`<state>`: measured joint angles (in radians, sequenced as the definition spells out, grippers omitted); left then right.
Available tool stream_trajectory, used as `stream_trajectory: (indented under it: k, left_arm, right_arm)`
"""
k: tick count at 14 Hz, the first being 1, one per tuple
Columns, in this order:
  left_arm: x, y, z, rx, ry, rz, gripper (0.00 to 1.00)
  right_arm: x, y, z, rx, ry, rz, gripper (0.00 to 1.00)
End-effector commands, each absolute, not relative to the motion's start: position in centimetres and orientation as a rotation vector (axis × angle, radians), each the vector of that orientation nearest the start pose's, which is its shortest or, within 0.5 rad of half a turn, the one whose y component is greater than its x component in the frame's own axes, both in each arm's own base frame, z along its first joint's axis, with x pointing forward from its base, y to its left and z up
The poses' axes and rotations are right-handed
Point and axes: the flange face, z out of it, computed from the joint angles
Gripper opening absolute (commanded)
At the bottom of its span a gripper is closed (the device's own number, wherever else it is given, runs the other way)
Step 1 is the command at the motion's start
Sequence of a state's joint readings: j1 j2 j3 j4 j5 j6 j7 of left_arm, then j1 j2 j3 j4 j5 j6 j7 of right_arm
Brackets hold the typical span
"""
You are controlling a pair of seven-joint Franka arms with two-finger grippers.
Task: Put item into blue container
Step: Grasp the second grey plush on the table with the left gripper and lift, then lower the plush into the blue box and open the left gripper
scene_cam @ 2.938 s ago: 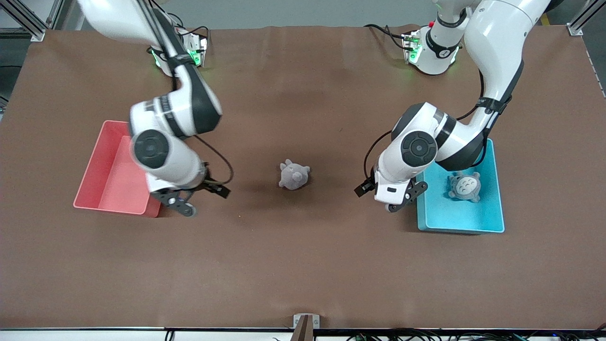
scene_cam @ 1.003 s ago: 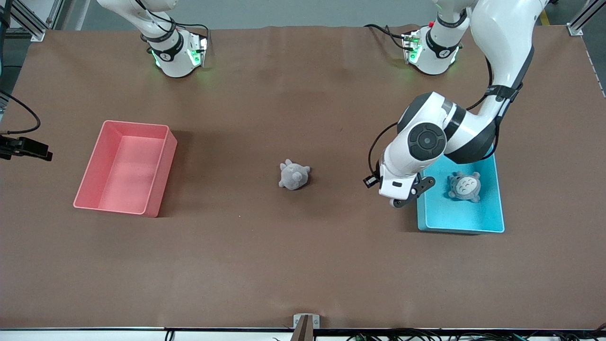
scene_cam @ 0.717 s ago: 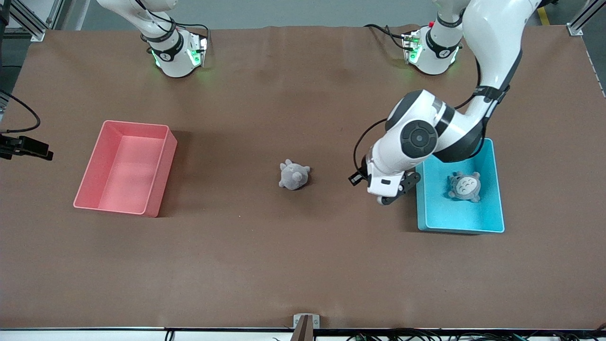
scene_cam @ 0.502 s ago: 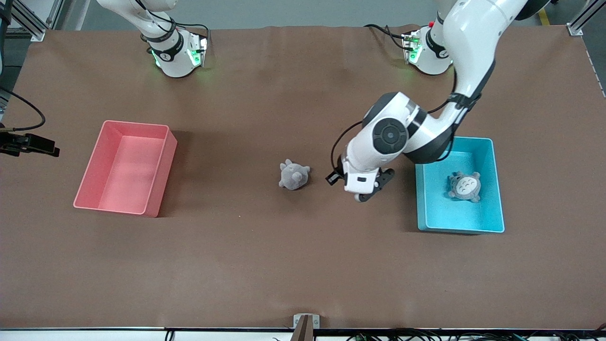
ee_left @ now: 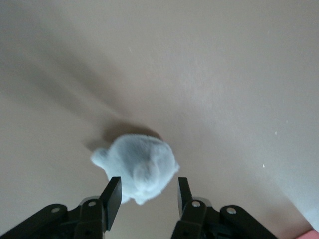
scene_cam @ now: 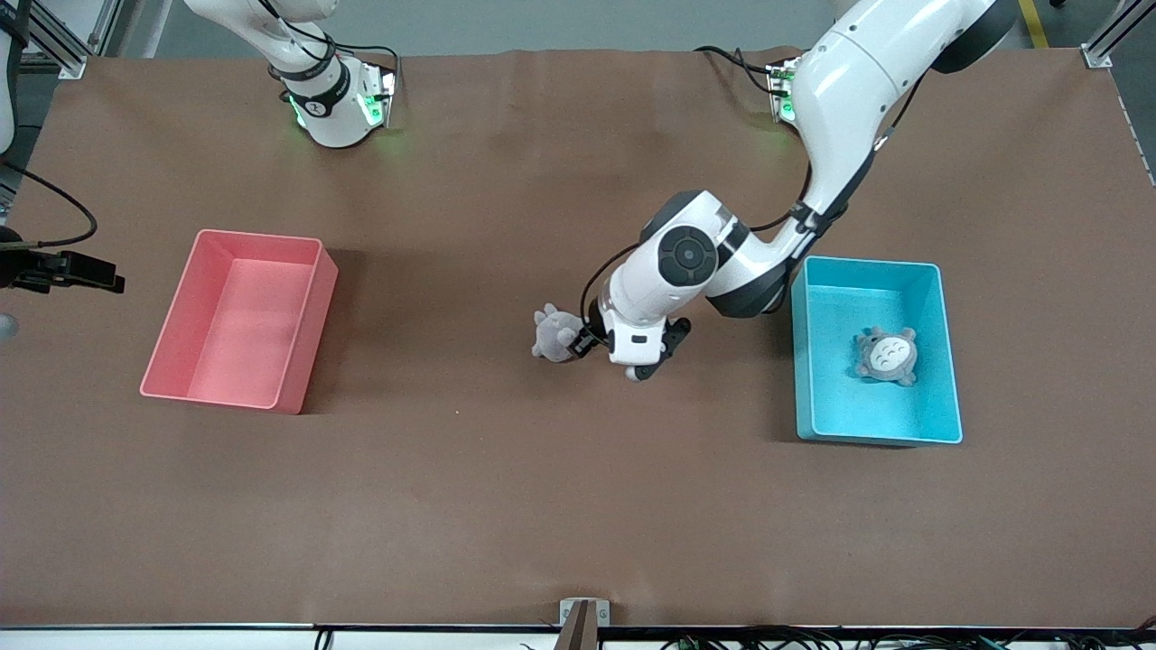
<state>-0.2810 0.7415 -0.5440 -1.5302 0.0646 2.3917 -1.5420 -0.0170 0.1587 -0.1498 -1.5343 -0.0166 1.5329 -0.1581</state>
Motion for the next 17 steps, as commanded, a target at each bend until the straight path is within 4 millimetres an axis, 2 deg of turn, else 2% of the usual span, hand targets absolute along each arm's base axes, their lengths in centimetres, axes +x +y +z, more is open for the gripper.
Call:
stream_trajectory:
  k: [1, 2, 7, 10, 14, 15, 17]
  left_arm:
    - [54.2, -49.7, 27.7, -3.155, -1.446, 0.342, 0.61]
    - [53.9, -50.1, 27.1, -3.159, -1.442, 0.346, 0.61]
    - [53.5, -50.2, 24.6, -3.132, -1.412, 0.278, 0.59]
    - [53.5, -50.2, 23.9, -3.124, -1.412, 0.289, 0.41]
    - [53.5, -50.2, 24.1, -3.133, -1.395, 0.279, 0.05]
    - [53.5, -50.2, 24.6, -3.145, -1.386, 0.269, 0.0]
    - [55.3, -48.4, 26.7, -3.146, -1.403, 0.209, 0.0]
  right_arm:
    - [55.4, -8.7, 56.6, -3.123, -0.012, 0.205, 1.0]
    - [54.9, -8.2, 57.3, -3.123, -0.028, 0.191, 1.0]
    - [51.5, -8.0, 60.1, -3.117, -0.045, 0.122, 1.0]
    - [50.4, -8.0, 61.1, -3.115, -0.048, 0.1, 1.0]
    - [50.3, -7.9, 61.9, -3.131, -0.058, 0.066, 1.0]
    - [50.3, -8.0, 62.0, -3.131, -0.056, 0.063, 1.0]
    - [50.4, -7.6, 62.1, -3.132, -0.067, 0.061, 1.0]
